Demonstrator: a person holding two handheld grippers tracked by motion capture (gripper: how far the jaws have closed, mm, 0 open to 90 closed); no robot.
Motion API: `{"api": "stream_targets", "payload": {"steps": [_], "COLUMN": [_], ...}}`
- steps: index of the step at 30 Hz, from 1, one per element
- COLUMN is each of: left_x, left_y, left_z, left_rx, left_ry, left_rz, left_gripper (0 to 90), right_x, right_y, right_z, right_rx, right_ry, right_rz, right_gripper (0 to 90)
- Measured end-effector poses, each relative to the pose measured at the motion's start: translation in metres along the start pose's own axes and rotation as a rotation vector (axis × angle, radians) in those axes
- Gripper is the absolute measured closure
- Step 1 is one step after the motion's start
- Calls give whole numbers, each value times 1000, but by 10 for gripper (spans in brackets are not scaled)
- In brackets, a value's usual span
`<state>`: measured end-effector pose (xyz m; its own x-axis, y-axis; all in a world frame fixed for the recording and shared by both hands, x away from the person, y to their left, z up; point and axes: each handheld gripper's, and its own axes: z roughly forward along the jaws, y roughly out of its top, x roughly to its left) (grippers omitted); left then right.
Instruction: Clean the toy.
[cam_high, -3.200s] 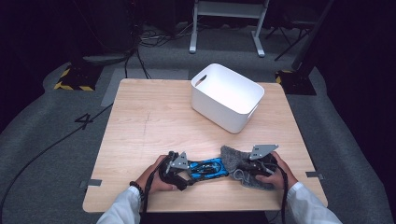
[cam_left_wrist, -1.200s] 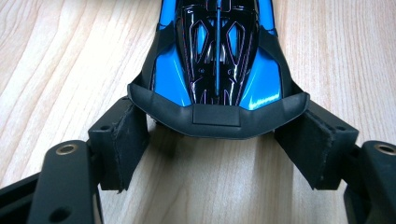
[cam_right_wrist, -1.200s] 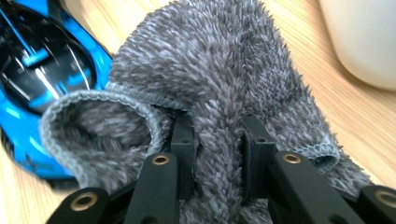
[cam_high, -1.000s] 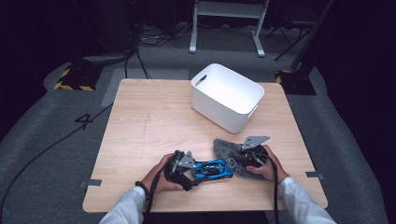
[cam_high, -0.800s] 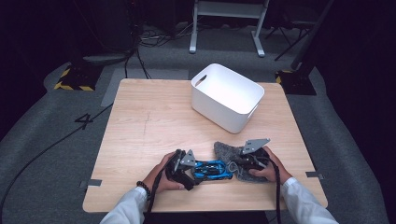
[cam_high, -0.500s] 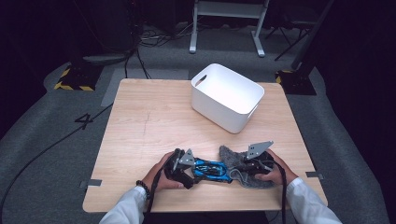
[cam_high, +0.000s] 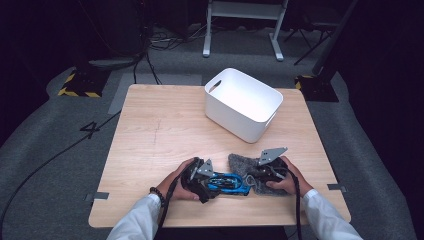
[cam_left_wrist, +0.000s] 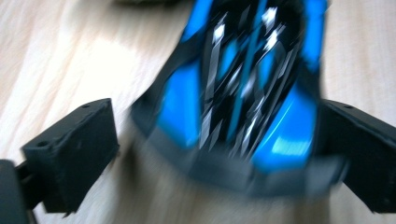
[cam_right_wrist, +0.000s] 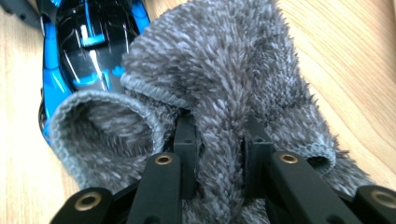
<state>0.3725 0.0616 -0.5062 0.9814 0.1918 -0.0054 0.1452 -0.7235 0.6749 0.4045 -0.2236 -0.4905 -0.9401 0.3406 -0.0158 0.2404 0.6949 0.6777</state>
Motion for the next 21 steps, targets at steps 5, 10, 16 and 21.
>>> {"api": "stream_targets", "payload": {"steps": [5,10,16,21], "left_x": [-1,0,0,0], "left_y": [2,0,1,1], "left_z": [2,0,0,0], "left_rx": [-11,-21,-22,-20], "left_ry": [21,12,10,9], "left_rz": [-25,-16,-14,-14], "left_gripper": [90,175,181,181], "right_x": [-1,-2,-6,-1], "right_y": [2,5,23,43], "right_z": [1,1,9,24], "right_rx": [12,7,-42,-49], "right_ry": [-2,-9,-26,-6], "right_rz": [-6,0,15,7], "right_gripper": [735,731,732,731]}}
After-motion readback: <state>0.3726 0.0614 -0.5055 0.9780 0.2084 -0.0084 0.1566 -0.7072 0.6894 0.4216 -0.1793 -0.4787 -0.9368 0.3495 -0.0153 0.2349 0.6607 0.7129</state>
